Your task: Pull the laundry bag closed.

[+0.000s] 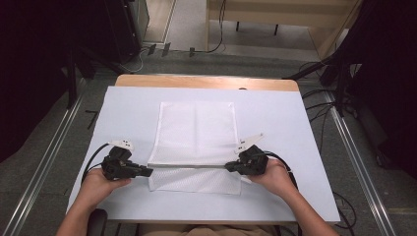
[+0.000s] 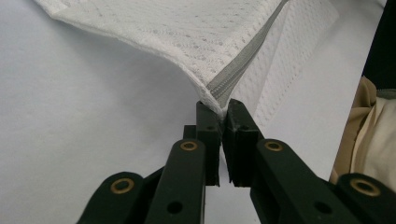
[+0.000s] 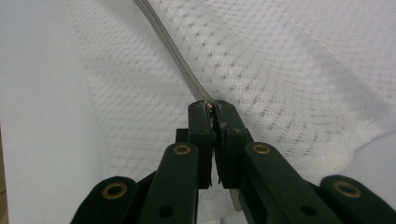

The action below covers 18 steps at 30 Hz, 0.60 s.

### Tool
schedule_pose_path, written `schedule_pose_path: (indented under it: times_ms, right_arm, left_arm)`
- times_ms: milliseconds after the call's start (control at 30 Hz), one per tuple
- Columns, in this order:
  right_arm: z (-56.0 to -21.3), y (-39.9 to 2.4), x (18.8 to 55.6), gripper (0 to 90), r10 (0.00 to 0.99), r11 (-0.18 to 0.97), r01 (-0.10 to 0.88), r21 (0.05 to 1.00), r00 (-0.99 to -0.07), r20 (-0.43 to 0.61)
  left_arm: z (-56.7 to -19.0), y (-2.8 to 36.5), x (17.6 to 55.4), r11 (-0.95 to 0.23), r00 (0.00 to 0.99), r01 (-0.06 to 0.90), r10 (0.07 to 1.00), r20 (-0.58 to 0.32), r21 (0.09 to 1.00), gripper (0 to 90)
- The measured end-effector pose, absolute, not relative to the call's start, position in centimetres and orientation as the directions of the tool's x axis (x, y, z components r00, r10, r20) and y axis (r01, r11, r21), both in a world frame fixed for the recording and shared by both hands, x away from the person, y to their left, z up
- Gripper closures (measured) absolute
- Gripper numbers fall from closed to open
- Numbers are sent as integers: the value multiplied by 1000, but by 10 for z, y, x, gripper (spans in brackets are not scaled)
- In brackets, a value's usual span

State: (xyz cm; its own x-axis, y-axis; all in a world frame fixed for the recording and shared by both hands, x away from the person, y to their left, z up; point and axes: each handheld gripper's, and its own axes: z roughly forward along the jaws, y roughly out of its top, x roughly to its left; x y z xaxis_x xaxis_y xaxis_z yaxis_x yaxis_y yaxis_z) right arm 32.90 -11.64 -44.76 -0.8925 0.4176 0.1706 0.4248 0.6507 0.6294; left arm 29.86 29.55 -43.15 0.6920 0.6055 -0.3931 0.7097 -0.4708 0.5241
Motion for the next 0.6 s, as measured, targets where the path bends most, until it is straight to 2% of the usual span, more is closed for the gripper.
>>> schedule_pose_path:
  times_ms: [33,100,133,167,200,233,267,333,367,467,500,600]
  right_arm:
    - [-448,-116,329,876,418,650,425,630,-893,170]
    - [-448,-116,329,872,419,648,427,631,-892,173]
    - [-448,-117,329,868,420,641,428,637,-891,175]
    - [-448,-117,329,868,420,641,428,637,-891,175]
    - [-447,-117,330,839,425,629,434,645,-887,182]
    - [-447,-117,330,839,425,629,434,645,-887,182]
    - [-445,-119,330,787,433,612,441,656,-881,190]
    - [-445,-120,331,767,436,601,446,664,-878,195]
    - [-443,-122,332,737,441,584,452,674,-874,204]
    - [-441,-124,332,689,450,571,455,683,-869,203]
    - [-440,-127,333,631,462,550,455,700,-864,198]
    - [-438,-130,334,594,477,531,457,714,-857,194]
  left_arm:
    - [-432,295,298,-473,689,713,608,-394,517,816]
    - [-434,294,298,-477,689,714,611,-391,513,759]
    - [-434,294,299,-479,689,713,616,-382,512,689]
    - [-434,294,299,-476,688,713,617,-382,514,689]
    - [-435,294,299,-471,682,718,622,-384,513,622]
    - [-435,295,300,-468,680,720,626,-383,513,622]
    - [-435,295,300,-463,674,725,629,-386,511,584]
    - [-435,296,300,-460,676,719,635,-373,521,566]
    - [-434,297,300,-451,675,718,637,-372,531,510]
    - [-432,299,301,-409,659,720,658,-366,562,467]
    - [-431,301,301,-396,654,719,665,-361,571,430]
    - [-429,305,302,-363,638,716,686,-349,596,416]
